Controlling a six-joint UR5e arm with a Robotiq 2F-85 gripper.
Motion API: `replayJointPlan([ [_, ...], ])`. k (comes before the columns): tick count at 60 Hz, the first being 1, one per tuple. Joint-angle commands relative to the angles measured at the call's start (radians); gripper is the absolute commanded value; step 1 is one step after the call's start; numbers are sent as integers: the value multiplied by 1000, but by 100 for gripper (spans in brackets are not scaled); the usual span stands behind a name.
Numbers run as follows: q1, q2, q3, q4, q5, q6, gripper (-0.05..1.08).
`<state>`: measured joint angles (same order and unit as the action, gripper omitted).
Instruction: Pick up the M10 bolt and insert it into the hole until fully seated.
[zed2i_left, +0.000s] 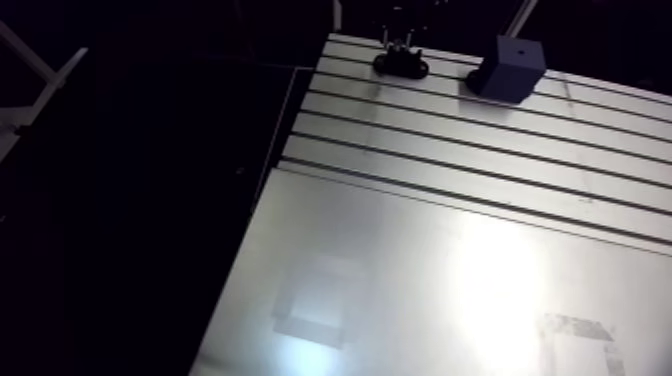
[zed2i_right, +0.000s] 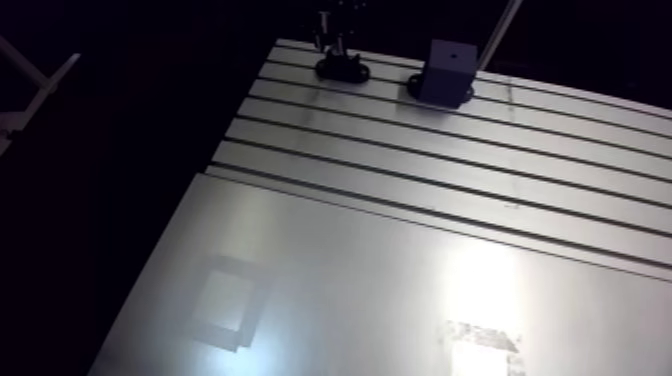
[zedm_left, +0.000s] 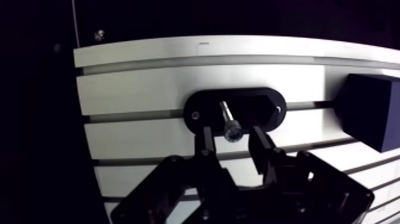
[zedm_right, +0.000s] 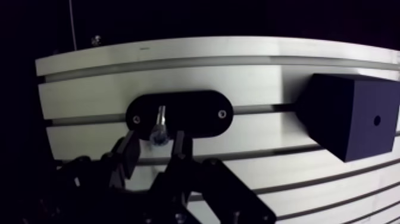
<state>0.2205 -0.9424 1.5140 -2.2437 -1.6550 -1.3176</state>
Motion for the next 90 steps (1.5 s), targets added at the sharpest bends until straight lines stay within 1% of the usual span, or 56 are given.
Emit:
replayJointPlan([
  [1, -1, 1, 1, 0, -1, -1, 59],
  [29, -9, 5, 1, -1, -1, -4, 64],
  [65, -9, 7, -1, -1, 1, -5, 68],
  [69, -9, 8, -1, -1, 1, -5, 70],
  [73, -10, 6, -2, -1, 2, -5, 74],
  [80, -10, 6, -5, 0, 3, -5, 78],
  [81, -10, 5, -7, 4, 4, -7, 80],
  [90, -10, 3, -19, 36, 7, -7, 83],
])
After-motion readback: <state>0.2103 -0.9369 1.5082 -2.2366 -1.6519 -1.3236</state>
